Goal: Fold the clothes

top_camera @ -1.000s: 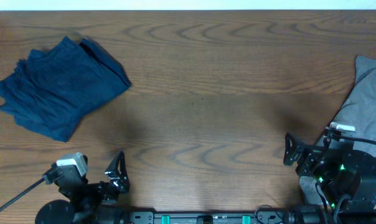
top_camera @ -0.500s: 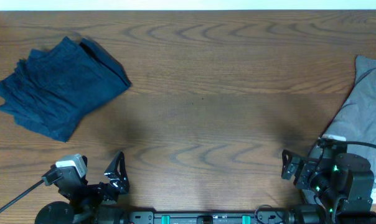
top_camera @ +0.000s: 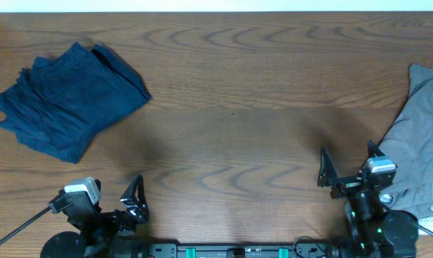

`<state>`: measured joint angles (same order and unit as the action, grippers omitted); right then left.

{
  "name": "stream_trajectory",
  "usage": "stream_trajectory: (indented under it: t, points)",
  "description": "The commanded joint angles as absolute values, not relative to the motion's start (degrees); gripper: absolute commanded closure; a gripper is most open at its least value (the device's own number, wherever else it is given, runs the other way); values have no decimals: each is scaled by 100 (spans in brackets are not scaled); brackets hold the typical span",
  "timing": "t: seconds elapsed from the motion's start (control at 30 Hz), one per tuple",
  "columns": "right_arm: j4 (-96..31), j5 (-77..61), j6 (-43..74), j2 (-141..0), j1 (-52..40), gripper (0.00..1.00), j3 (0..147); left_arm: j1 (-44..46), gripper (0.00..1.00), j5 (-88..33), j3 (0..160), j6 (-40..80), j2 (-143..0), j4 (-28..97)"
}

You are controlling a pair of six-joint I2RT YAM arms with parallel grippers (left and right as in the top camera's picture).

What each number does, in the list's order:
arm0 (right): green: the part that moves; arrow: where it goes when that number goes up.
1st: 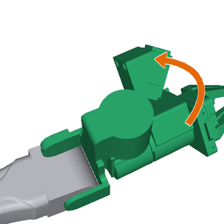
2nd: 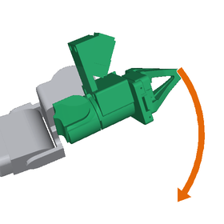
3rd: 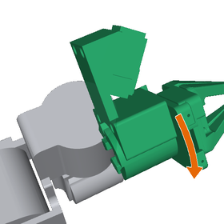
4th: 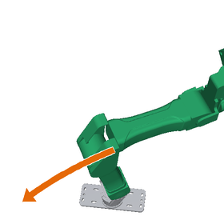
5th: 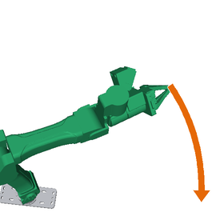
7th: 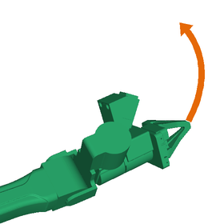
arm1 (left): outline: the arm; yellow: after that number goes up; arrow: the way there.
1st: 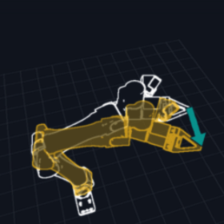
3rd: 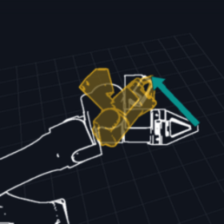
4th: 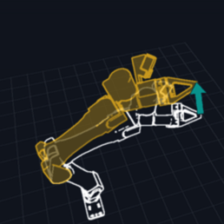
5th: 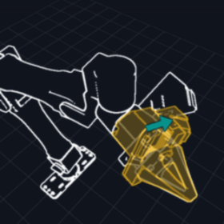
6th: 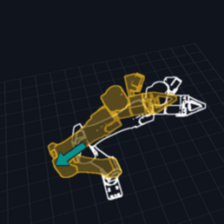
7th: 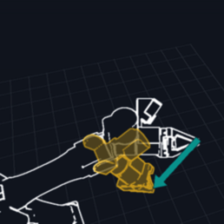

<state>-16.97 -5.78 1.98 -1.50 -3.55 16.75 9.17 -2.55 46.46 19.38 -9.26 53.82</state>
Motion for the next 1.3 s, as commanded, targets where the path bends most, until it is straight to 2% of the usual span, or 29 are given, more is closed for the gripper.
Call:
stream_trajectory:
  t: [0.0,0.2,0.37,1.27]
  points:
    - [-996,-628,-244,-32,-445,1,1061,941,2,-167,4635,1938,-910,5391]
    - [191,-620,-668,-32,-447,1,75,941,2,-167,4635,1938,-910,5393]
    - [-381,-622,-779,-40,-447,1,32,941,2,-167,4635,1938,-910,5393]
    - [-366,-624,-779,-64,-447,1,32,941,2,-167,4635,1938,-913,5393]
